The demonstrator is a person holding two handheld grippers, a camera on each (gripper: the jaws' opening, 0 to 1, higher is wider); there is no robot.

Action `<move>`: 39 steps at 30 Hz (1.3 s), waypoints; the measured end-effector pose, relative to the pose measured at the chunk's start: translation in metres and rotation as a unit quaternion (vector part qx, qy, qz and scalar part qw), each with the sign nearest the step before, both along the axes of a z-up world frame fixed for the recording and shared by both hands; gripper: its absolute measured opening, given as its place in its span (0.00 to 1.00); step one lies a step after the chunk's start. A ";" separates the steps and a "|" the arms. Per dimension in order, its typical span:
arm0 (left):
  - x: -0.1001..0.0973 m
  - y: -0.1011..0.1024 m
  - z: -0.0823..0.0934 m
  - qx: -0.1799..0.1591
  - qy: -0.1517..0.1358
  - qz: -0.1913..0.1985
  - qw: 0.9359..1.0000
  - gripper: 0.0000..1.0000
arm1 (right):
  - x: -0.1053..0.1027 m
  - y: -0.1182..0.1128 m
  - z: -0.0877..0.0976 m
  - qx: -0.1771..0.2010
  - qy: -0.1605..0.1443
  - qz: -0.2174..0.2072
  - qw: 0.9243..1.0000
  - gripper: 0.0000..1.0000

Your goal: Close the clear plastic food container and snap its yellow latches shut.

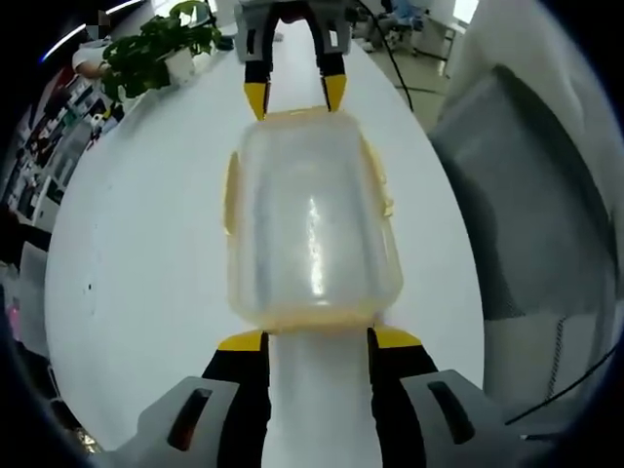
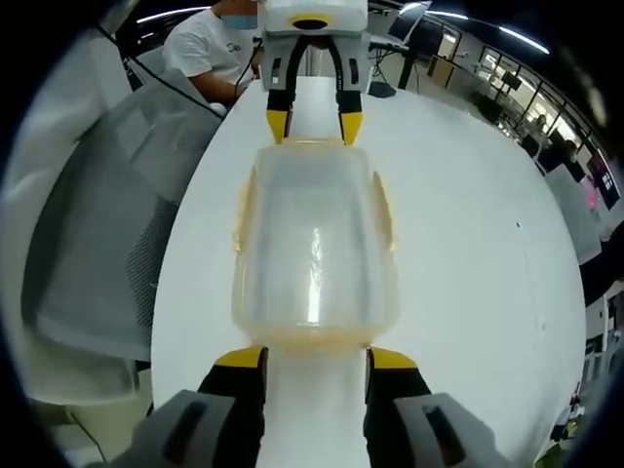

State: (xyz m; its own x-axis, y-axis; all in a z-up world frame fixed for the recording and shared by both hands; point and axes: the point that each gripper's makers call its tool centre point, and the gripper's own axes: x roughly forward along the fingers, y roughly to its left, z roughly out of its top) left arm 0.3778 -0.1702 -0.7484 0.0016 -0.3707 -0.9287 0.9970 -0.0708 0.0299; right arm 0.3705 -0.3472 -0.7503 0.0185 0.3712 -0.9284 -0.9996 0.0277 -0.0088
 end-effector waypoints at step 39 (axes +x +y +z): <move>0.010 -0.014 0.023 -0.190 0.179 0.469 0.844 0.48 | 0.021 0.011 0.036 0.153 0.109 -0.425 0.885 0.29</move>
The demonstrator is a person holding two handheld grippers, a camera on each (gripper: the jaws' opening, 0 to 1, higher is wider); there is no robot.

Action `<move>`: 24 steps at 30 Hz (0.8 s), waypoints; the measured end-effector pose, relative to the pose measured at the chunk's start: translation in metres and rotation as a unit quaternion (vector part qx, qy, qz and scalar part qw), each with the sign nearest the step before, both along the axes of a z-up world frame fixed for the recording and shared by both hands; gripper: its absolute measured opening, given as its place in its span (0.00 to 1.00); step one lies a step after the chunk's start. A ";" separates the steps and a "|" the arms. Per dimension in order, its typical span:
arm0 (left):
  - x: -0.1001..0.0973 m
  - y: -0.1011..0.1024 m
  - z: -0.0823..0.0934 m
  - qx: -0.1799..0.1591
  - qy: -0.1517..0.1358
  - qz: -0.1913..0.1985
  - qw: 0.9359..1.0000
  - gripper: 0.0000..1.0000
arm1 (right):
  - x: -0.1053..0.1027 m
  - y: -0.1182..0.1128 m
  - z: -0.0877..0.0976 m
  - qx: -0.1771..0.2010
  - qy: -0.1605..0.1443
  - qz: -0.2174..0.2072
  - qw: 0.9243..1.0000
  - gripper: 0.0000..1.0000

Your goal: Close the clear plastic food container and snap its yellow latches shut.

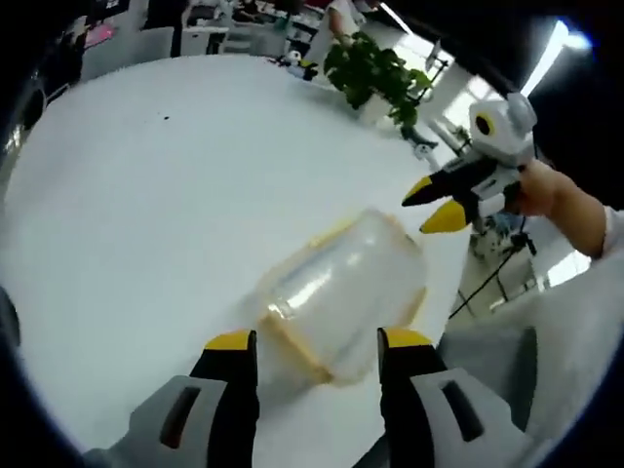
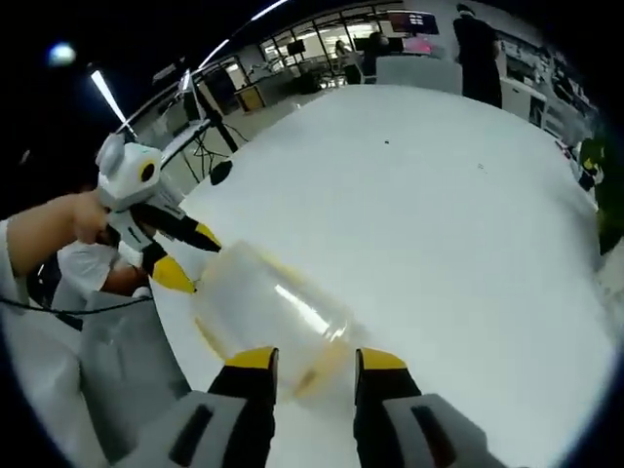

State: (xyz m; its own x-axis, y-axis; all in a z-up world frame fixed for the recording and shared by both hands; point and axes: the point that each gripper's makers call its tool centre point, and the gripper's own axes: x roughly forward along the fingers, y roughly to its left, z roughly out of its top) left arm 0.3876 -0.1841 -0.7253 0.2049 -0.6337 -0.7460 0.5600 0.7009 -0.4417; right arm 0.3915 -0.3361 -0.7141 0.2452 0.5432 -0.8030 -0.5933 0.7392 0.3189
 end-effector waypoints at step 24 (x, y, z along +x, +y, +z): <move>-0.002 -0.011 -0.019 0.003 0.042 0.095 0.995 0.42 | -0.014 0.011 -0.021 -0.016 0.035 -0.012 0.999 0.23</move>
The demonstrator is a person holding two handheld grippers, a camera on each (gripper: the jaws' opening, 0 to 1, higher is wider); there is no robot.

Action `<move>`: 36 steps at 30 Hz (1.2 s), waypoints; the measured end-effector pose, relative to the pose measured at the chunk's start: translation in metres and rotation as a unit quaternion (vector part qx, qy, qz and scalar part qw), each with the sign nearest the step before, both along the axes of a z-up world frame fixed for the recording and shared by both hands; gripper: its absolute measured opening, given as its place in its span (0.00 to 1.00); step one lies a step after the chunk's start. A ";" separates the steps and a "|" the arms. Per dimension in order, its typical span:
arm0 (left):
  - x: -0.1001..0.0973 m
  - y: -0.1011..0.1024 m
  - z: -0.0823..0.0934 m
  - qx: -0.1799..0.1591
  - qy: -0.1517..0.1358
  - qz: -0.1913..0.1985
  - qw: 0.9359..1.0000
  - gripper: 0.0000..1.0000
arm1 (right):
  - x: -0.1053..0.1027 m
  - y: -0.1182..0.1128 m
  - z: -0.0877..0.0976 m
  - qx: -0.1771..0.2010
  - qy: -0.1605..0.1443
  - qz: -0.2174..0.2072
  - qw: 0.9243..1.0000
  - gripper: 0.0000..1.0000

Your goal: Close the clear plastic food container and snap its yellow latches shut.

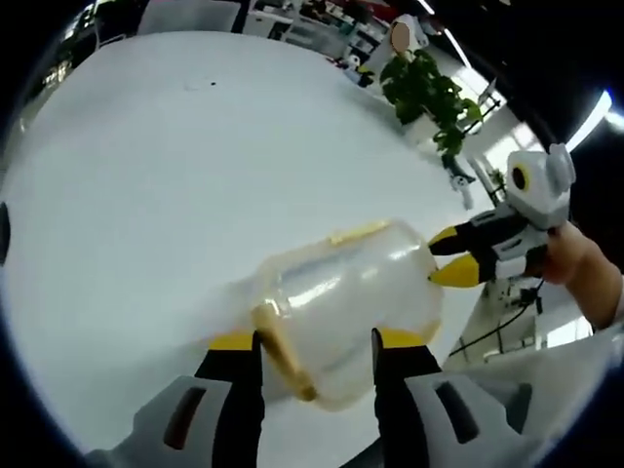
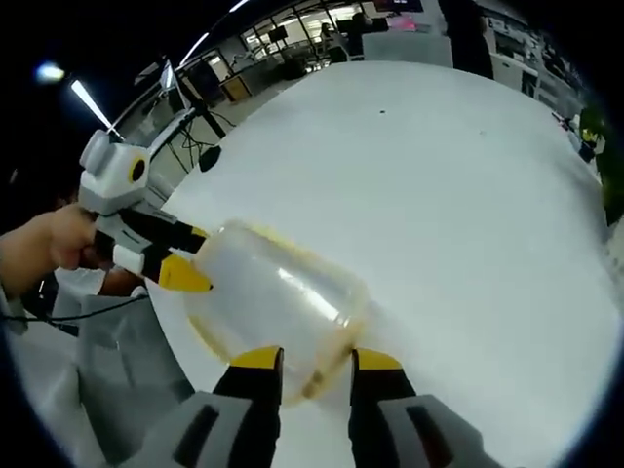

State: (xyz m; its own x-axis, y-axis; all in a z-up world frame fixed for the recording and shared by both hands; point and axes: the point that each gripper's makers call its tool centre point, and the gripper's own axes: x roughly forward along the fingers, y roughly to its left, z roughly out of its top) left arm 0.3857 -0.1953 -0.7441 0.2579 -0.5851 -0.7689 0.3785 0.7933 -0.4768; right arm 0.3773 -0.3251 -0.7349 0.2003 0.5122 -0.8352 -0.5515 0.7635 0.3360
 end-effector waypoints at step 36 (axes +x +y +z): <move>0.009 -0.006 0.001 0.002 -0.052 -0.018 0.998 0.46 | 0.000 -0.001 0.000 0.033 -0.007 -0.029 0.999 0.23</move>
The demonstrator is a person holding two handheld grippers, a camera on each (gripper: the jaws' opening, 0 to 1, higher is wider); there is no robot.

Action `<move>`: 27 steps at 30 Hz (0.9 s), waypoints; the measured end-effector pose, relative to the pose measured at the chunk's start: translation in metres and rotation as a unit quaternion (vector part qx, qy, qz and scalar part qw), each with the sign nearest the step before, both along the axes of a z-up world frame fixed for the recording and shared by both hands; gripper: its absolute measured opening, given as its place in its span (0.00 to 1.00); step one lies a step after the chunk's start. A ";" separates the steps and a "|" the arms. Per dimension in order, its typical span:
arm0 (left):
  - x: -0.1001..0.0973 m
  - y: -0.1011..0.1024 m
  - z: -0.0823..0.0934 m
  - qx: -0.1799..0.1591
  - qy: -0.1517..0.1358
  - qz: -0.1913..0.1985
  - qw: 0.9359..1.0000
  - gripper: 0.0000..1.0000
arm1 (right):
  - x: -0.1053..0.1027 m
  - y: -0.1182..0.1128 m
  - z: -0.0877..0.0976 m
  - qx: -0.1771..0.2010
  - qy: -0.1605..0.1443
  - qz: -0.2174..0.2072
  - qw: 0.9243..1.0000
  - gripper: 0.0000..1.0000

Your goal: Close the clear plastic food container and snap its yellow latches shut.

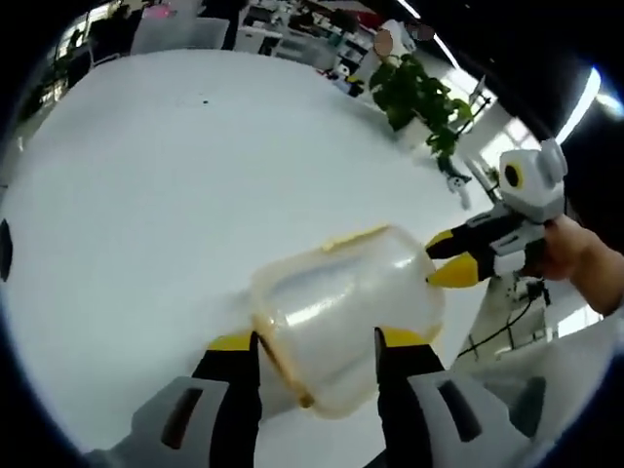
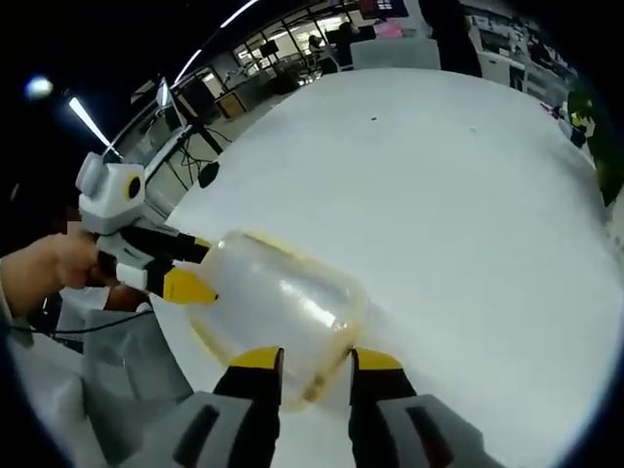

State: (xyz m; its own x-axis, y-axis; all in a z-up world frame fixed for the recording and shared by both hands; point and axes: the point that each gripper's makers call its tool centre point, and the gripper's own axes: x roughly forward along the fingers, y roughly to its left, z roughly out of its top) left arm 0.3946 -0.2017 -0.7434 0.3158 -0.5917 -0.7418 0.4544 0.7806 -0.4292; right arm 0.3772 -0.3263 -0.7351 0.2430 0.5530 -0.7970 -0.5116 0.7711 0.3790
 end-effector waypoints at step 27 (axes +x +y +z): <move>-0.003 0.023 0.008 0.023 -0.035 -0.021 0.999 0.49 | -0.001 0.007 0.022 -0.039 -0.068 0.121 0.990 0.23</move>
State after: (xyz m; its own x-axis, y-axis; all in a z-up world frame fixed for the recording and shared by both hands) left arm 0.3917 -0.1785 -0.7358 0.3434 -0.5716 -0.7452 0.5157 0.7779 -0.3590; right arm 0.3760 -0.3198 -0.7135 0.2194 0.5455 -0.8089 -0.7264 0.6448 0.2378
